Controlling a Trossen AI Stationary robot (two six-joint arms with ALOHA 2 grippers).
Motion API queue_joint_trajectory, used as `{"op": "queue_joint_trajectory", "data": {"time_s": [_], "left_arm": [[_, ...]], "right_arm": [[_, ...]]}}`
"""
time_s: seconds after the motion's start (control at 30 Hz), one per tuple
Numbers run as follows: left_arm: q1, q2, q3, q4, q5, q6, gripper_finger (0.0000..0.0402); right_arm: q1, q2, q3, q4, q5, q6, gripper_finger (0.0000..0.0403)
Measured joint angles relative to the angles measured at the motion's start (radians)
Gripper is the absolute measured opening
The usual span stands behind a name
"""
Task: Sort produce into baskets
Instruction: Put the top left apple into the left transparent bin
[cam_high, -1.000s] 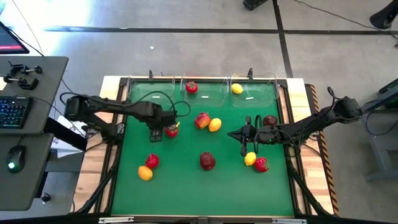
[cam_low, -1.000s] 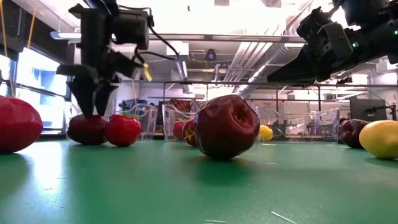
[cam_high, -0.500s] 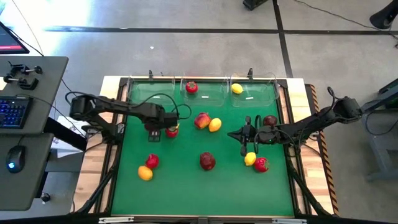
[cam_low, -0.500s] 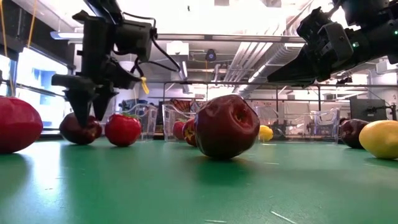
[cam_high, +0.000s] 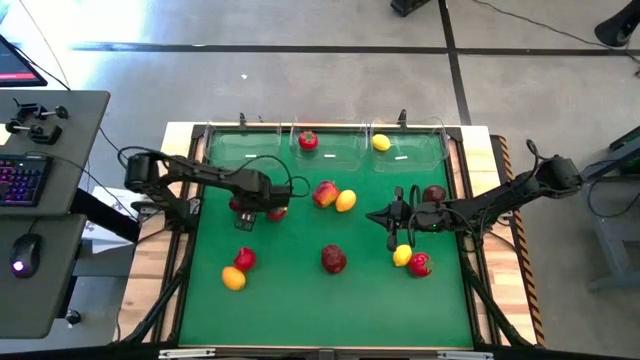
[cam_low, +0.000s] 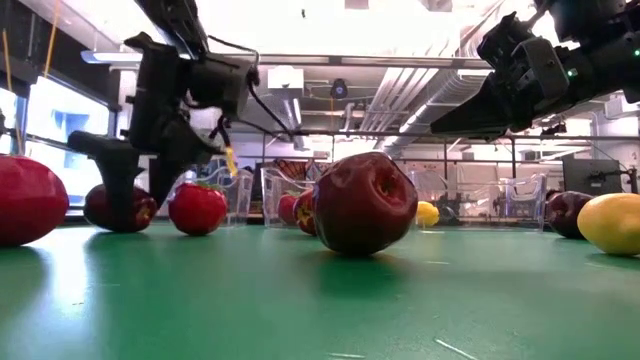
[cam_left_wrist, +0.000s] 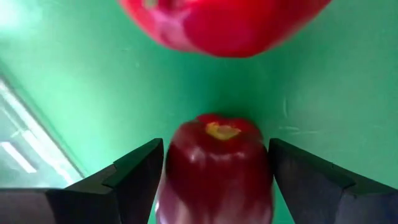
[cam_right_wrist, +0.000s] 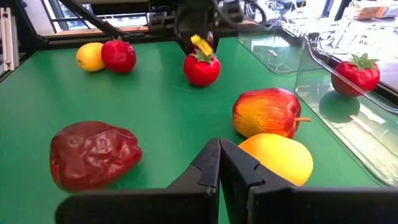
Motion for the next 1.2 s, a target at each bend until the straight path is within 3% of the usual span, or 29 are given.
{"op": "queue_joint_trajectory", "data": {"time_s": [0.33,0.67,1.2], "left_arm": [[0.000,0.100,0.000,-0.031,-0.008,-0.001,0.0273],[0.000,0.098,0.000,-0.064,-0.002,-0.026,0.0221],[-0.016,0.093,0.025,-0.157,-0.035,-0.042,0.0215]], "right_arm": [[0.000,0.000,0.000,0.000,0.000,0.001,0.0000],[0.000,0.000,0.000,0.000,0.000,0.000,0.0000],[0.000,0.000,0.000,0.000,-0.001,0.000,0.0000]]}}
